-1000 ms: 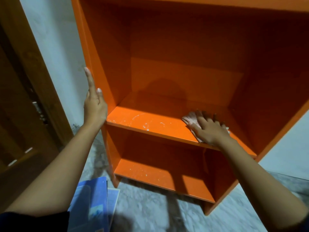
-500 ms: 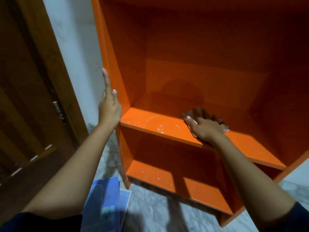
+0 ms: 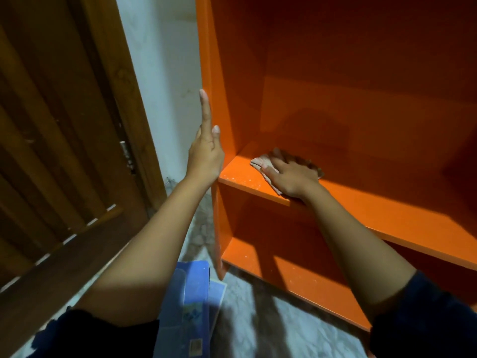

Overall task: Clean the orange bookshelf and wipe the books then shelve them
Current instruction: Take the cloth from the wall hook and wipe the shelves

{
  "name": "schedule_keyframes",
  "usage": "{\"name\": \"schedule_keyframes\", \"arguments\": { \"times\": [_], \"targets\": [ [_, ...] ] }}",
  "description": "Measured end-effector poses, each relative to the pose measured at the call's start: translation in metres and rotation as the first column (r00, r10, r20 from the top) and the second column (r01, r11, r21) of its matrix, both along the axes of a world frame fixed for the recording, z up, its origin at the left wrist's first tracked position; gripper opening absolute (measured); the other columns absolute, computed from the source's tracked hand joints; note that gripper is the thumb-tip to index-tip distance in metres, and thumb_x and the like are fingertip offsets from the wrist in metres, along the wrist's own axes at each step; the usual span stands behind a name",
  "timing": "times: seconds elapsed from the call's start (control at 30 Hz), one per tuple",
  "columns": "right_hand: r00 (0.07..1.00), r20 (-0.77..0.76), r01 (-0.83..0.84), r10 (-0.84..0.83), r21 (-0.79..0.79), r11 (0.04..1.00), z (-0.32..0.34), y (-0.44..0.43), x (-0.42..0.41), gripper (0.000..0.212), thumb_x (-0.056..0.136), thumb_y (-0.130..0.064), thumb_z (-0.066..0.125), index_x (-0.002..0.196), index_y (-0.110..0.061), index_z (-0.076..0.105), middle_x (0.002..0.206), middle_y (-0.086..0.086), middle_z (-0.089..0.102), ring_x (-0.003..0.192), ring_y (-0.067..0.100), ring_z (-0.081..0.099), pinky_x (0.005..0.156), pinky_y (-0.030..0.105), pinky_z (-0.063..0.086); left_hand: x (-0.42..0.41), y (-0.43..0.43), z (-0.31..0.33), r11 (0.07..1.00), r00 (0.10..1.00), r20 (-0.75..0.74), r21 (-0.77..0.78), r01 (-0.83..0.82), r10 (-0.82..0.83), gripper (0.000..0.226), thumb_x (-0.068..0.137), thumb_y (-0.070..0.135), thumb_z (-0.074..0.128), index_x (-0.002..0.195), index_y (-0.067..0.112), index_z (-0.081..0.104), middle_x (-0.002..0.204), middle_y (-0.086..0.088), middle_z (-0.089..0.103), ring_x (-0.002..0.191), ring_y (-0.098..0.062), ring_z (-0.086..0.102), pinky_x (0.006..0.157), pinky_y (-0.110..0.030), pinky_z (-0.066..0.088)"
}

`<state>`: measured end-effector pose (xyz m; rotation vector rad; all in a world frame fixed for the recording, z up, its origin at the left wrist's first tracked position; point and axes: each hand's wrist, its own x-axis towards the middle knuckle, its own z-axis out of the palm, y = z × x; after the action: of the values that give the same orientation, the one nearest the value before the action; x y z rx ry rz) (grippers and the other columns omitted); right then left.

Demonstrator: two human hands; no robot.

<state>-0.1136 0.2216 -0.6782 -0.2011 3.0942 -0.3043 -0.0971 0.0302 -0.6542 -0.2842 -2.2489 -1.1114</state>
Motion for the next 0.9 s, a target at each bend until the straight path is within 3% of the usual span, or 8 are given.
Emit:
{"name": "schedule_keyframes", "arguments": {
  "times": [0.03,0.1,0.17,0.23,0.3,0.53,0.73,0.9],
  "targets": [
    [1.0,-0.002,-0.013,0.013,-0.002,1.0,0.0,-0.004,-0.002,0.059,0.093,-0.067,0.015,0.147,-0.044,0.013,0.159,0.003,0.013,0.143,0.033,0.02,0.113,0.055,0.015,0.0,0.0,0.0,1.0,1.0,0.005,-0.002,-0.003,0.003,0.058,0.103,0.026,0.025,0.148,0.023,-0.011,0.157,-0.009,0.015,0.06,-0.005,0.047,0.044,-0.008,0.036],
    [0.999,-0.004,-0.045,0.045,0.002,0.999,-0.001,-0.013,-0.005,0.059,0.093,-0.067,0.017,0.147,-0.045,0.012,0.16,0.001,0.012,0.143,0.033,0.02,0.112,0.053,0.014,0.001,-0.002,0.001,1.0,1.0,0.009,-0.004,0.006,-0.006,0.058,0.103,0.026,0.024,0.148,0.024,-0.013,0.157,-0.008,0.015,0.068,-0.009,0.054,0.051,-0.009,0.038],
    [0.996,-0.017,-0.091,0.091,0.015,0.996,-0.002,-0.021,-0.005,0.058,0.094,-0.065,0.019,0.147,-0.044,0.013,0.16,-0.004,0.01,0.143,0.031,0.019,0.111,0.05,0.014,0.001,-0.004,0.001,1.0,1.0,0.006,0.008,0.028,-0.028,0.059,0.103,0.028,0.024,0.146,0.027,-0.015,0.158,-0.008,0.013,0.096,-0.024,0.062,0.068,-0.021,0.049],
    [0.988,-0.038,-0.151,0.152,0.033,0.988,-0.003,-0.03,-0.003,0.058,0.094,-0.064,0.022,0.148,-0.044,0.013,0.159,-0.009,0.01,0.143,0.028,0.017,0.111,0.049,0.014,0.001,-0.006,0.002,0.999,0.999,0.001,0.013,0.047,-0.047,0.058,0.103,0.029,0.024,0.143,0.033,-0.018,0.158,-0.007,0.012,0.115,-0.034,0.056,0.084,-0.039,0.053],
    [0.974,-0.067,-0.214,0.216,0.035,0.976,-0.005,-0.041,0.001,0.058,0.095,-0.063,0.025,0.148,-0.043,0.016,0.159,-0.01,0.01,0.144,0.025,0.016,0.111,0.047,0.013,0.002,-0.007,0.002,0.998,0.998,0.003,0.011,0.059,-0.059,0.059,0.103,0.029,0.024,0.142,0.035,-0.02,0.158,-0.008,0.013,0.116,-0.033,0.056,0.084,-0.04,0.054],
    [0.892,-0.253,-0.338,0.375,0.177,0.924,-0.018,-0.059,0.016,0.06,0.094,-0.054,0.041,0.148,-0.034,0.024,0.158,-0.003,0.019,0.141,0.026,0.026,0.104,0.044,0.028,0.003,-0.006,0.004,1.0,0.999,0.035,-0.007,0.016,-0.016,0.061,0.103,0.026,0.027,0.145,0.03,-0.017,0.158,-0.008,0.01,0.105,-0.01,0.051,0.069,-0.02,0.048],
    [0.844,-0.302,-0.397,0.443,0.201,0.895,-0.02,-0.057,0.026,0.054,0.095,-0.046,0.046,0.145,-0.035,0.032,0.155,-0.001,0.027,0.136,0.027,0.037,0.098,0.042,0.034,0.008,-0.006,0.008,1.0,0.998,0.055,-0.008,0.008,-0.008,0.062,0.103,0.024,0.028,0.146,0.028,-0.016,0.158,-0.009,0.009,0.125,-0.03,0.048,0.085,-0.037,0.052],
    [0.816,-0.302,-0.5,0.493,0.062,0.864,-0.014,-0.042,0.044,0.048,0.092,-0.041,0.055,0.138,-0.035,0.045,0.149,-0.001,0.04,0.13,0.027,0.045,0.096,0.043,0.039,0.01,-0.007,0.009,1.0,0.998,0.064,0.003,0.016,-0.016,0.063,0.103,0.025,0.028,0.141,0.037,-0.021,0.157,-0.011,0.014,0.108,-0.038,0.058,0.083,-0.047,0.054]
  ]
}}
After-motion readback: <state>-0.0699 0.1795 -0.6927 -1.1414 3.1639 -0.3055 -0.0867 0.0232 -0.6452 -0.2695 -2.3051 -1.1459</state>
